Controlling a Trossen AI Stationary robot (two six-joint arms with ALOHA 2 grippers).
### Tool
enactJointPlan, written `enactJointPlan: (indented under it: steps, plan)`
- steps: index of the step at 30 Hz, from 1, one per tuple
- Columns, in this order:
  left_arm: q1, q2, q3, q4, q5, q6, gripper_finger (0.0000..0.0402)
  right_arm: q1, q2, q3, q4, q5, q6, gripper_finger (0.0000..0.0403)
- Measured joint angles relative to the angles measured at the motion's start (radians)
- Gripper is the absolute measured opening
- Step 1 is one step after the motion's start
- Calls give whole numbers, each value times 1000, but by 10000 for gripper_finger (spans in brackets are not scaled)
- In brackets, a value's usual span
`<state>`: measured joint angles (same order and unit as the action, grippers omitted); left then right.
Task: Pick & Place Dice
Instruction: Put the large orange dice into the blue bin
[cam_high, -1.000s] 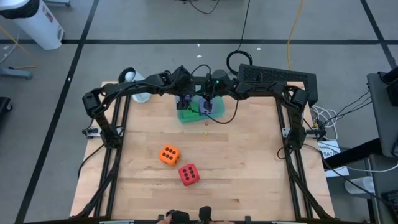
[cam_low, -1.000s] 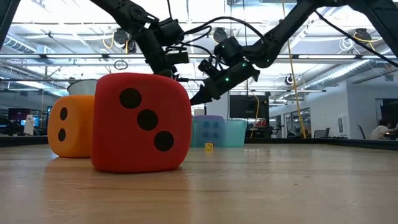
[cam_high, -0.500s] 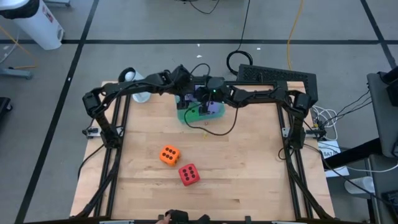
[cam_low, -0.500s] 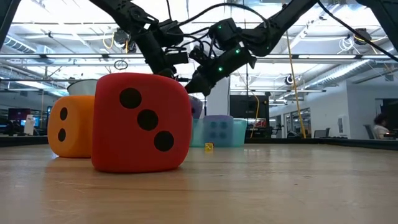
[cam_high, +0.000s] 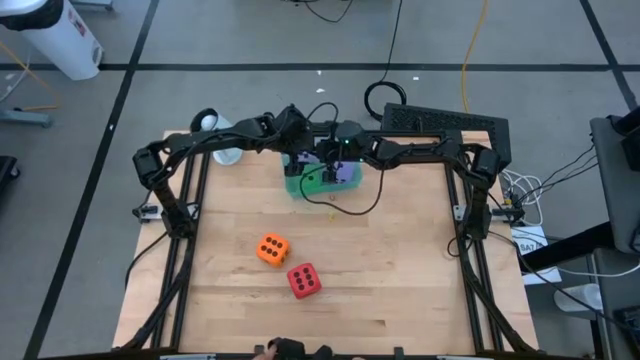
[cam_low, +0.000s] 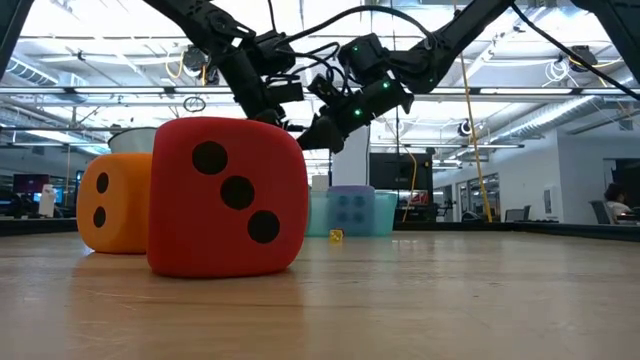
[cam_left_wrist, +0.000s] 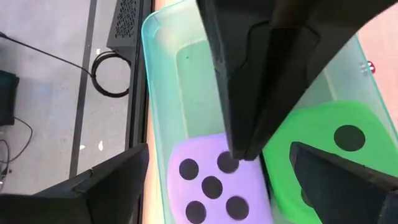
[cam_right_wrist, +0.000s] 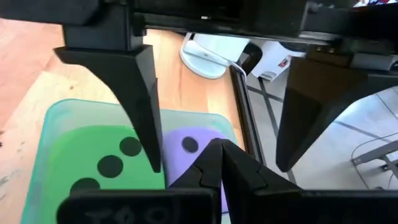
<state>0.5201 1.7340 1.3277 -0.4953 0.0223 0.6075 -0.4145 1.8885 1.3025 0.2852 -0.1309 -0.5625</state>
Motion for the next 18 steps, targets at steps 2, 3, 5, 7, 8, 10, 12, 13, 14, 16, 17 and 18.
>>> enactJointPlan:
  steps: [2, 3, 5, 7, 8, 10, 12, 13, 14, 16, 17, 18]
  plan:
    - [-2, 0, 0, 0, 0, 0, 397, 2, 0, 0, -7, 8, -1, 0]
    - [-3, 0, 0, 0, -1, 2, 397, 2, 0, 0, -10, 23, 0, 0]
    - [-4, -5, 0, -8, -15, 4, 397, 3, 0, 0, -10, 49, 0, 0]
    - [-6, -17, 0, -21, -61, 5, 397, -2, -22, -1, -47, 57, 7, 0]
    - [-7, -30, 0, -31, -80, 6, 397, -4, -37, -2, -64, 55, 17, 0]
    - [-7, -59, 0, -75, -105, 10, 397, -8, -75, -2, -97, 54, 41, 0]
    - [-7, -97, 0, -116, -102, 10, 397, -13, -127, -8, -156, 49, 56, 0]
    - [-6, -121, 0, -145, -84, 9, 397, -16, -154, -23, -164, 44, 60, 0]
    - [-5, -146, 0, -175, -51, 4, 397, -19, -187, -46, -166, 25, 69, 0]
    - [3, -201, -11, -196, 35, -7, 397, -31, -261, -107, -170, -29, 98, 0]
    - [9, -231, -28, -192, 74, -7, 396, -38, -302, -143, -162, -53, 118, 0]
    - [17, -261, -53, -185, 106, -10, 392, -44, -343, -180, -140, -71, 137, 0]
